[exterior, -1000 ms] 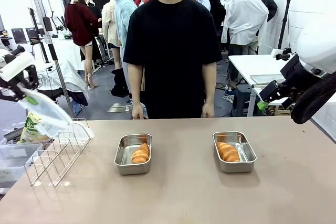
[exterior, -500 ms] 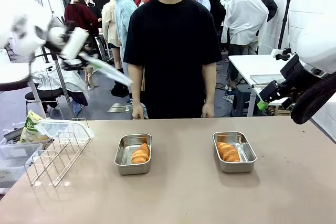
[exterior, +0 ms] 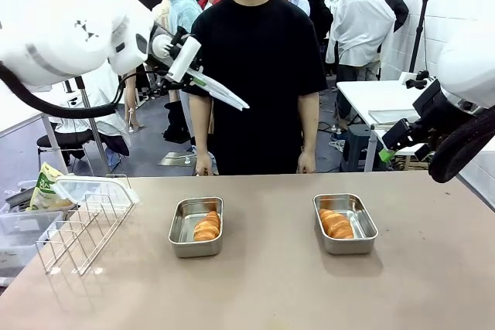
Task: Place the bread in airtight containers.
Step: Pick up one Airtight Container lid and hand it to the human, then release when the human grabs the Airtight Container lid.
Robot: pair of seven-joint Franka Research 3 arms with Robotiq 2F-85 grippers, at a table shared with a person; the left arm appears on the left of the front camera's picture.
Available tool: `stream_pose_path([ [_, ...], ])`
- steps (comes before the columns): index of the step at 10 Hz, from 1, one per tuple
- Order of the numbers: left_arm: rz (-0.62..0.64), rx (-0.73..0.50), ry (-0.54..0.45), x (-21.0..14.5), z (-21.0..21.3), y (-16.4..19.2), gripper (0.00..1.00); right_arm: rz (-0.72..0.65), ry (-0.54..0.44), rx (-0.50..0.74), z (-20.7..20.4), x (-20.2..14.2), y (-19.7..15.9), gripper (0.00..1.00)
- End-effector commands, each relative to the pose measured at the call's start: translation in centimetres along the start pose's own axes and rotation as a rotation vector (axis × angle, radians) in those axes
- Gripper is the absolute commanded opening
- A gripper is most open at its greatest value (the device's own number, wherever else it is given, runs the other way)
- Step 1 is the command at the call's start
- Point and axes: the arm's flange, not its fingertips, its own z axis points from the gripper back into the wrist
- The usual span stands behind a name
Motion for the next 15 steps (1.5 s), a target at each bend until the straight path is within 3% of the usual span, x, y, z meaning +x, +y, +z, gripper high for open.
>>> stream_pose_path([
  [1,0.013,0.001,-0.011,-0.5,0.2,0.4,0.00,-0.001,0.001,0.000,0.0,0.1,-0.1,1.00],
  [3,0.069,0.006,-0.013,-0.9,1.9,-0.9,0.00,-0.001,0.001,0.000,0.0,0.1,-0.1,1.00],
  [4,0.005,-0.001,-0.002,0.1,-0.4,0.3,0.00,-0.001,0.001,0.000,0.0,0.1,-0.1,1.00],
  [15,0.005,-0.001,-0.002,0.1,-0.4,0.3,0.00,-0.001,0.001,0.000,0.0,0.1,-0.1,1.00],
])
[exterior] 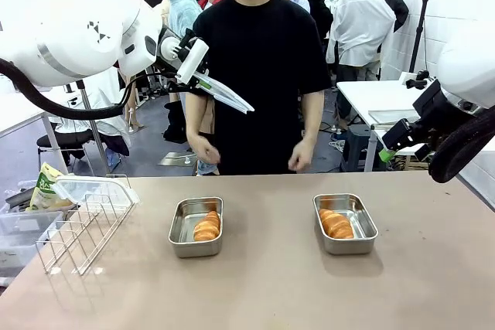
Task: Place the bread in airtight containers.
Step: Release when the human grabs the Airtight Container lid.
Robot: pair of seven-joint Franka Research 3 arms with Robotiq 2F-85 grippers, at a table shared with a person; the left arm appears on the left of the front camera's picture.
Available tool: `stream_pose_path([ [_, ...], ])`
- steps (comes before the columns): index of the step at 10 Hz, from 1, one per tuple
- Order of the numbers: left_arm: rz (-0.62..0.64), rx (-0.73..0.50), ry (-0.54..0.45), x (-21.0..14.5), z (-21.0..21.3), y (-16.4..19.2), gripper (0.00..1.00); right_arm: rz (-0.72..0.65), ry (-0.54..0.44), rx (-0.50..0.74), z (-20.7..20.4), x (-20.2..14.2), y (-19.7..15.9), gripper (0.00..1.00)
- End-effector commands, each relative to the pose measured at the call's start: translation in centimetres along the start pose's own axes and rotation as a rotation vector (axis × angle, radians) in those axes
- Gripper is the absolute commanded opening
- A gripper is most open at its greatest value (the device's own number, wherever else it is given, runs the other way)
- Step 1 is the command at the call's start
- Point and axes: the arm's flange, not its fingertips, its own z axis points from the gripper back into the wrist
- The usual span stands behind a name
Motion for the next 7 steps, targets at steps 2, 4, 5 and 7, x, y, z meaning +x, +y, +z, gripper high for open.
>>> stream_pose_path([
  [2,-0.008,0.014,0.002,-0.31,0.24,0.30,0.00,-0.001,0.001,0.000,-0.04,0.08,-0.05,1.00],
  [4,-0.008,0.014,0.002,-0.31,0.24,0.30,0.00,-0.001,0.001,0.000,-0.04,0.08,-0.05,1.00],
  [5,-0.008,0.014,0.002,-0.31,0.24,0.30,0.00,-0.001,0.001,0.000,-0.04,0.08,-0.05,1.00],
  [7,-0.008,0.014,0.002,-0.31,0.24,0.30,0.00,-0.001,0.001,0.000,-0.04,0.08,-0.05,1.00],
])
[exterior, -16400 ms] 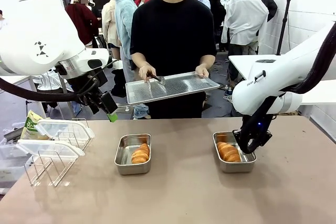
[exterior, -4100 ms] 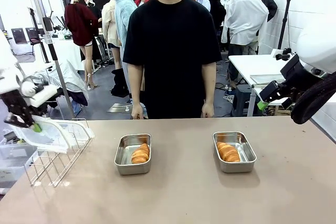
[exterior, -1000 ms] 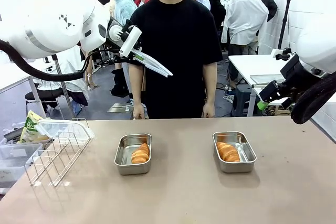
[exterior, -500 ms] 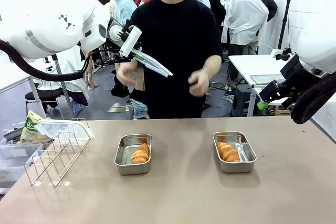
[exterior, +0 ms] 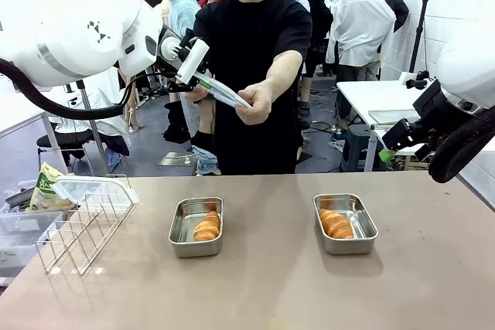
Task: Place the bread in airtight containers.
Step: Release when the human grabs the Airtight Container lid.
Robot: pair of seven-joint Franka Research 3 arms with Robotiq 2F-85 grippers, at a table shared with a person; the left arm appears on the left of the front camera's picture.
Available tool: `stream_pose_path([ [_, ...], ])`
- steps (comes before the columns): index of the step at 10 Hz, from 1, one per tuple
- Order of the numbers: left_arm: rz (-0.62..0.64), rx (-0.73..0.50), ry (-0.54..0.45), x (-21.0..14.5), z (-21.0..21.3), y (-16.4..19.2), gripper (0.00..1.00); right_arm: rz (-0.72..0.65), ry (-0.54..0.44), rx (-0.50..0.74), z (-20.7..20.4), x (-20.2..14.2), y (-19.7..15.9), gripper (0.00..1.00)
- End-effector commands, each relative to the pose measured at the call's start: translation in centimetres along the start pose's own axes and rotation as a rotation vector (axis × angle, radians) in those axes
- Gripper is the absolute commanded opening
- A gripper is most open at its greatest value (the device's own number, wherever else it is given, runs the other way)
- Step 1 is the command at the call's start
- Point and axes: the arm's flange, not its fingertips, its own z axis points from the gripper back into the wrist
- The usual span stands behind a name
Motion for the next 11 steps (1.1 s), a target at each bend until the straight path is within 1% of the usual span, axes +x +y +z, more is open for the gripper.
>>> stream_pose_path([
  [1,-0.008,0.013,0.000,-0.29,0.22,0.28,0.00,-0.001,0.001,0.000,-0.04,0.08,-0.05,1.00],
  [11,-0.008,0.013,0.000,-0.29,0.22,0.28,0.00,-0.001,0.001,0.000,-0.04,0.08,-0.05,1.00],
])
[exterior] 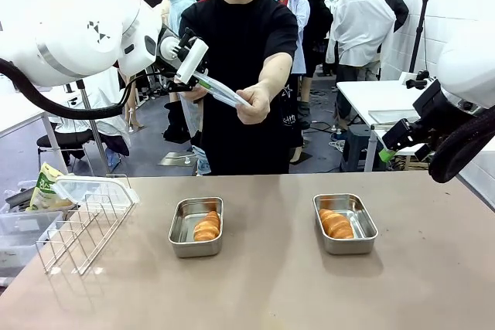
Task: Place the bread in airtight containers.
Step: Release when the human grabs the Airtight Container lid.
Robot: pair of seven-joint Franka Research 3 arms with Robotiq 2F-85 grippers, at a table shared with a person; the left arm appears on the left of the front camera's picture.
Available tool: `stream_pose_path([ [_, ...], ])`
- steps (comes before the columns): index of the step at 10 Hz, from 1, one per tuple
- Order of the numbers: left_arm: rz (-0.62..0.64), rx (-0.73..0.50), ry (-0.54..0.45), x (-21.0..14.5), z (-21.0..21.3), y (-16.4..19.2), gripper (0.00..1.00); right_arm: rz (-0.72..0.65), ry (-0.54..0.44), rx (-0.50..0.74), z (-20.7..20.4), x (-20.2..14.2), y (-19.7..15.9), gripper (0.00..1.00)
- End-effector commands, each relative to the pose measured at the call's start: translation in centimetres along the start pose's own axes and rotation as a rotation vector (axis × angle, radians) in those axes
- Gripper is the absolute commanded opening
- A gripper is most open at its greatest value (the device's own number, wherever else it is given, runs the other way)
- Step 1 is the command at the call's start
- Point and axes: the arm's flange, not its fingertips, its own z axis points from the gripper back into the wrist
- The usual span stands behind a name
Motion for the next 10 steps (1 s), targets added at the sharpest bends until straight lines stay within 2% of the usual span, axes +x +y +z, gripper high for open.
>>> stream_pose_path([
  [1,-0.010,0.012,-0.004,-0.13,0.20,0.30,0.00,-0.001,0.001,0.000,-0.04,0.08,-0.05,1.00],
  [5,-0.010,0.012,-0.004,-0.13,0.20,0.30,0.00,-0.001,0.001,0.000,-0.04,0.08,-0.05,1.00],
  [6,0.000,0.000,0.001,-0.02,-0.07,-0.01,0.05,-0.001,0.001,0.000,-0.04,0.08,-0.05,1.00],
  [10,-0.005,0.008,-0.008,-0.15,0.08,0.03,0.82,-0.001,0.001,0.000,-0.04,0.08,-0.05,1.00],
])
